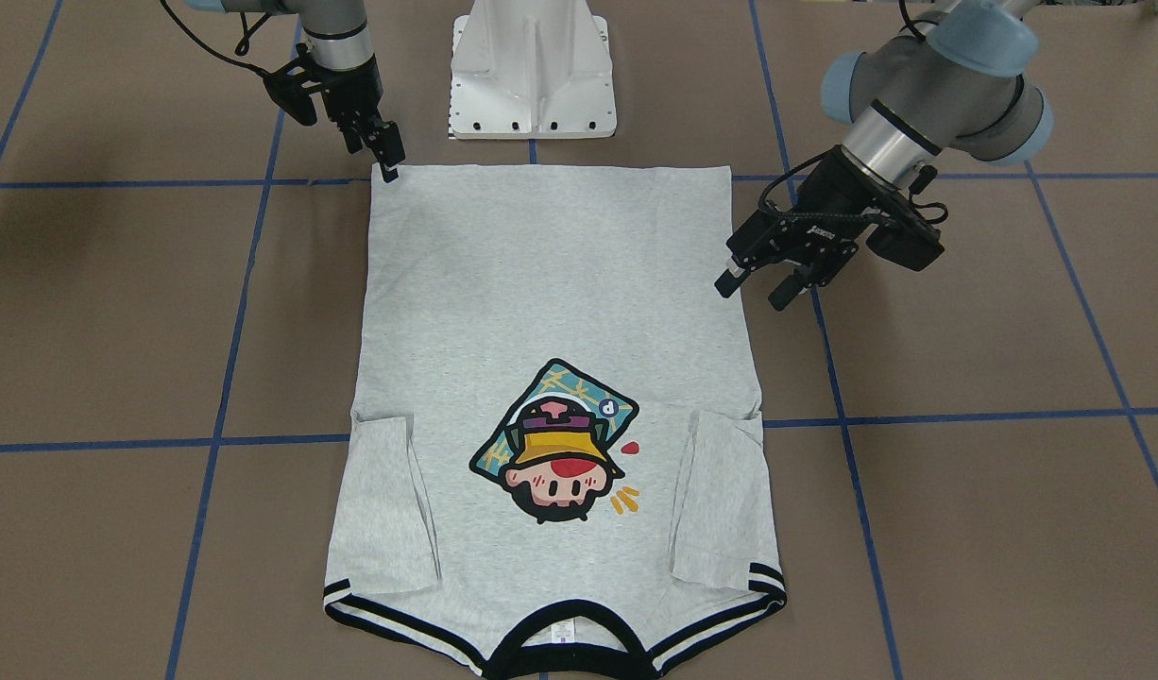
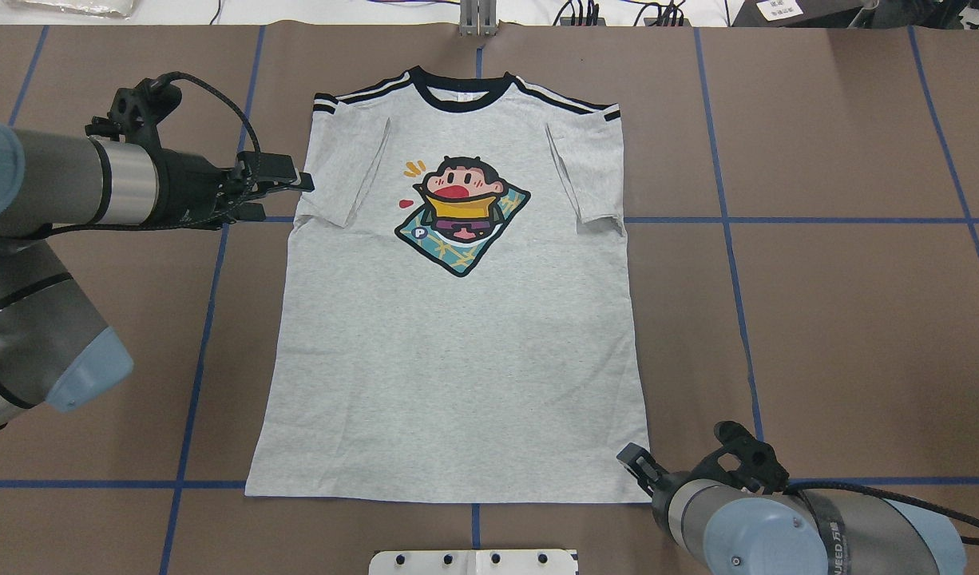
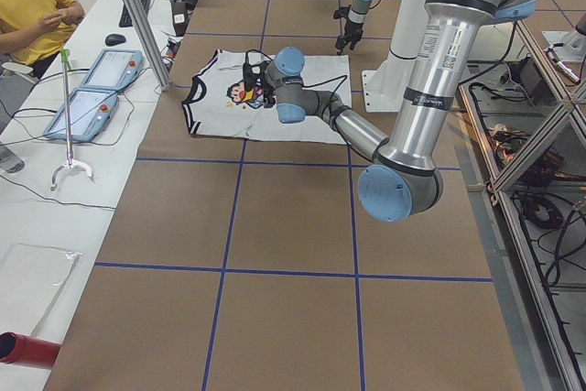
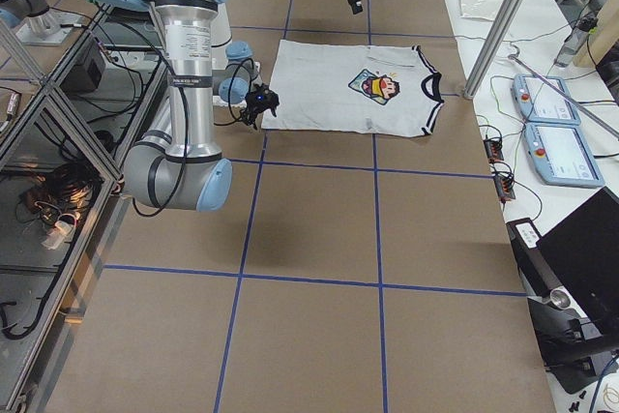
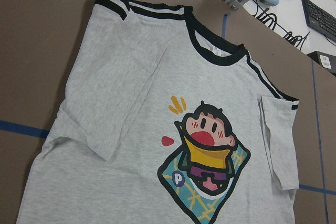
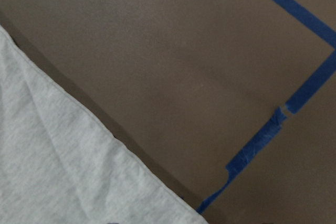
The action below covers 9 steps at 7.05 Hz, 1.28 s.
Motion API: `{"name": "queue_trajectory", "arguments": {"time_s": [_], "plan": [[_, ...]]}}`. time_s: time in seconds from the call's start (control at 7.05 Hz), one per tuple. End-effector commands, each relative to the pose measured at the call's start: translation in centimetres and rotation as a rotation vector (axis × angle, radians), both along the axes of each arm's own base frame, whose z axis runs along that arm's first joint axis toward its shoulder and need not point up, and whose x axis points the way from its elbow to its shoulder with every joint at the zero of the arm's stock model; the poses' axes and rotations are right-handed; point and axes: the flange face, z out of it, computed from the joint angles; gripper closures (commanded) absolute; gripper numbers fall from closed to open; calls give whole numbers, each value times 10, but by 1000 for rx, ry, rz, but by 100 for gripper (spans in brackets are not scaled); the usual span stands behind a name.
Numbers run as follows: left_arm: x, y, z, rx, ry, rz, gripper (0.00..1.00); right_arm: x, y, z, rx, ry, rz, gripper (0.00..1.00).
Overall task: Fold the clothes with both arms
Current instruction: 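Move the right gripper to the hem corner nearest the robot while left gripper shifts down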
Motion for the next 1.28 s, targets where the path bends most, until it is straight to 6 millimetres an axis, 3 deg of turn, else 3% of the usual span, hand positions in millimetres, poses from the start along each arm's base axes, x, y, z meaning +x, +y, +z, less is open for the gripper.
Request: {"name": "queue_trajectory", "arguments": {"time_s": [0.0, 0.28, 0.43, 0.71, 1.13], "plan": [[-3, 2, -1, -2, 3, -1, 1, -7, 13, 5, -3, 10, -18, 9], [-6, 2, 6, -7, -6, -11, 1, -10, 16, 7, -3, 15, -24, 12], [-13, 10, 17, -13, -18, -10, 1, -10, 16, 7, -3, 17, -24, 19], [-15, 10, 18, -10, -19, -14, 1, -11, 15, 7, -2, 17, -23, 37], [-17, 12, 25, -13, -27, -13, 1, -13, 15, 9, 5, 21, -17, 41]]}}
